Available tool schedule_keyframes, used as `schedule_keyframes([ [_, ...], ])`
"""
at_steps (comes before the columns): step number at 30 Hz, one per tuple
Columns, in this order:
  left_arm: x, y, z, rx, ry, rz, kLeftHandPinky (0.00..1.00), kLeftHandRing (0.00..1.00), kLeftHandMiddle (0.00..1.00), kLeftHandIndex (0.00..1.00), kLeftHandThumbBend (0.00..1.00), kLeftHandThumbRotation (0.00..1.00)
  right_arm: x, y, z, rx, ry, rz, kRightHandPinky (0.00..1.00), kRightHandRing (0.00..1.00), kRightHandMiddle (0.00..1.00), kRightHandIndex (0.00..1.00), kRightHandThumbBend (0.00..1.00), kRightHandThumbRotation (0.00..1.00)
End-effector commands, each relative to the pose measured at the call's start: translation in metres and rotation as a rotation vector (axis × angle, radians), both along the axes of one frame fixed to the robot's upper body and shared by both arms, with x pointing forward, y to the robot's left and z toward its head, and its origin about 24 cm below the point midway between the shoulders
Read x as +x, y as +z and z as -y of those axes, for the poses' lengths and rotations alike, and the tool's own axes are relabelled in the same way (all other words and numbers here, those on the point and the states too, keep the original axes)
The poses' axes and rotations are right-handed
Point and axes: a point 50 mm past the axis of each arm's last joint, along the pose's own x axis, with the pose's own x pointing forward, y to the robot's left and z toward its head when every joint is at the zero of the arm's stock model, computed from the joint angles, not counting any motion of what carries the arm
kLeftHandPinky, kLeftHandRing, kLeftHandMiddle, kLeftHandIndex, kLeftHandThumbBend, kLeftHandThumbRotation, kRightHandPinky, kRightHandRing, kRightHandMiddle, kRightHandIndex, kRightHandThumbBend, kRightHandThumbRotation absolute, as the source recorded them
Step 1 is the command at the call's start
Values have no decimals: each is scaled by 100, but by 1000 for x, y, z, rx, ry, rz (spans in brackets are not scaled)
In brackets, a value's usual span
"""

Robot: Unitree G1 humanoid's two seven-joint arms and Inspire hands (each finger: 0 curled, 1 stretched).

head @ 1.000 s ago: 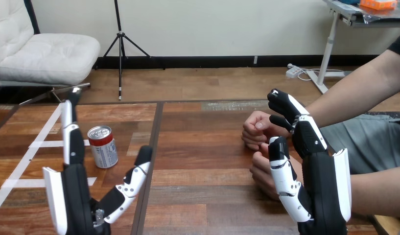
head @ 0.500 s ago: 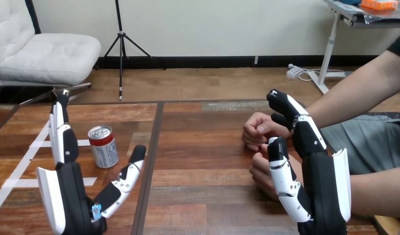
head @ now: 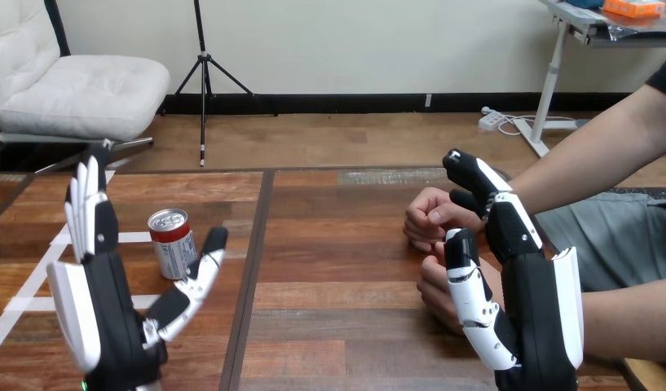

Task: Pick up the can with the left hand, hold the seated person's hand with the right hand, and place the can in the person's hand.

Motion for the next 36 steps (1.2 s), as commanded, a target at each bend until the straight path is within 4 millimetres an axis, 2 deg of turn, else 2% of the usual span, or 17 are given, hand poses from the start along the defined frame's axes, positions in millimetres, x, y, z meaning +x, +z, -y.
schedule_keyframes([
  [1, 20, 13, -1, 24, -16, 47, 96, 96, 96, 93, 66, 9, 9, 8, -1, 15, 6, 53, 82, 86, 85, 84, 26, 73],
  [13, 36, 10, -7, 23, 10, -15, 88, 91, 93, 91, 67, 2, 9, 8, -1, 8, 11, 53, 83, 86, 86, 84, 26, 73],
  [25, 54, 8, -10, -11, 52, -83, 80, 86, 89, 88, 72, 6, 9, 9, -1, 3, 14, 55, 83, 86, 86, 85, 25, 73],
  [36, 69, 7, -13, -43, 33, -127, 78, 82, 86, 86, 73, 4, 9, 9, -1, 5, 13, 47, 83, 86, 86, 84, 26, 72],
])
